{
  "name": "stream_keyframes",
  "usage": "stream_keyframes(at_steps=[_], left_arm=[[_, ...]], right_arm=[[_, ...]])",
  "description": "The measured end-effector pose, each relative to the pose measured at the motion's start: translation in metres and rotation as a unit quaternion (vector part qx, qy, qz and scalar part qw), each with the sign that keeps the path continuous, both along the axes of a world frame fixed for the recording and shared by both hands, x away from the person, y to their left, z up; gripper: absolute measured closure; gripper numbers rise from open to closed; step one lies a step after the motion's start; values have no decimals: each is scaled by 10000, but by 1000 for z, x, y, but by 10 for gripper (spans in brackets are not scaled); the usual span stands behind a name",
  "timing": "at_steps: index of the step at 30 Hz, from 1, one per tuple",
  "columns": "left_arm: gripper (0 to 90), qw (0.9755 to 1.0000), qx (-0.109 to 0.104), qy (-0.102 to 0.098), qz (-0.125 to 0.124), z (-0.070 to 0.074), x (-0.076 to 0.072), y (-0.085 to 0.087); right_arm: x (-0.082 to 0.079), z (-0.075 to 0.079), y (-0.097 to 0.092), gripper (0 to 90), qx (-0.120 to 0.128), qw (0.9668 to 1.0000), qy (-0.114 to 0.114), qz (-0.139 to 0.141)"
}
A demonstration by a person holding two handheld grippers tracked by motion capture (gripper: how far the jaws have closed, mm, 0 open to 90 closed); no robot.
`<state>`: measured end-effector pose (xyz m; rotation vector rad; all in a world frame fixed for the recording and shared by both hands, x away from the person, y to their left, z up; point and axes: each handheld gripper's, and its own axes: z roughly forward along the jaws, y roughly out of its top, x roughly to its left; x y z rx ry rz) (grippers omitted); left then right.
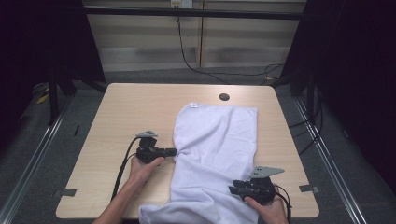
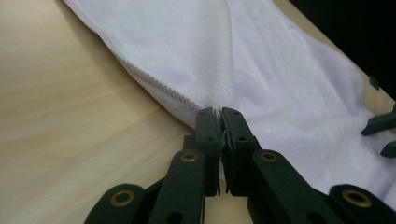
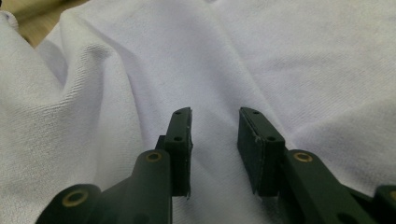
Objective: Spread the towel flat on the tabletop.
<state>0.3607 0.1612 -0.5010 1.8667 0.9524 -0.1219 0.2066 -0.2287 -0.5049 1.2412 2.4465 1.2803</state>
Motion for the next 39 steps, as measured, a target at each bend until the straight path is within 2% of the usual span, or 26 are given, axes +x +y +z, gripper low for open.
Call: stream_keyframes(at_steps=[3, 5, 9, 10, 12, 14, 17, 18, 20, 22, 23, 25, 26, 29, 30, 32, 35, 37, 39], left_arm=[[868, 9995, -116, -194, 237, 17, 2, 25], [869, 9988, -50, -283, 388, 24, 3, 41], [869, 9967, -150, -424, 669, 34, 9, 69], [868, 9963, -140, -398, 748, 35, 10, 74], [861, 9959, 38, -413, 804, 31, 12, 79], [804, 9958, 76, -350, 847, 25, 11, 83], [691, 9954, 130, -340, 891, 19, 5, 90], [690, 9949, 174, -376, 919, 20, 2, 90], [674, 9966, 183, -410, 690, 21, -7, 89], [689, 9981, 270, -480, 278, 19, -19, 82], [711, 9986, 302, -434, 56, 16, -24, 77], [731, 9967, 615, -462, -248, 8, -34, 66], [732, 9963, 671, -388, -362, 4, -37, 61], [710, 9932, 980, -337, -537, -5, -42, 49], [709, 9936, 915, -367, -552, -6, -42, 48], [709, 9939, 897, -341, -542, -6, -42, 48], [709, 9935, 912, -361, -578, -6, -48, 49], [711, 9924, 956, -395, -672, -5, -52, 48], [711, 9927, 894, -354, -732, -6, -57, 47]], right_arm=[[2, 0, 0, 666, -56, 10000, -42, 10], [8, 0, 0, 671, -87, 9999, -72, -2], [22, 1, 4, 677, -240, 9996, -150, -69], [27, 1, 6, 677, -271, 9995, -164, -57], [36, 0, 10, 672, -224, 9996, -145, -78], [43, 0, 16, 652, -196, 9997, -110, -58], [39, 3, 23, 649, -304, 9995, -38, 43], [36, 3, 22, 649, -283, 9996, -31, 68], [29, 2, 19, 650, -198, 9998, 16, 90], [18, 2, 16, 656, -174, 9997, 31, 165], [12, 2, 16, 657, -167, 9996, 21, 219], [1, 2, 15, 659, -167, 9994, 3, 306], [-4, 3, 15, 659, -152, 9994, 37, 311], [-14, 4, 12, 655, -112, 9991, 137, 389], [-15, 6, 11, 654, -86, 9991, 112, 394], [-8, 10, 7, 665, 66, 9996, -44, 276], [12, 15, 6, 674, 212, 9994, -262, 127], [28, 13, 10, 682, 181, 9992, -326, 105], [45, 10, 17, 699, 138, 9993, -331, 90]])
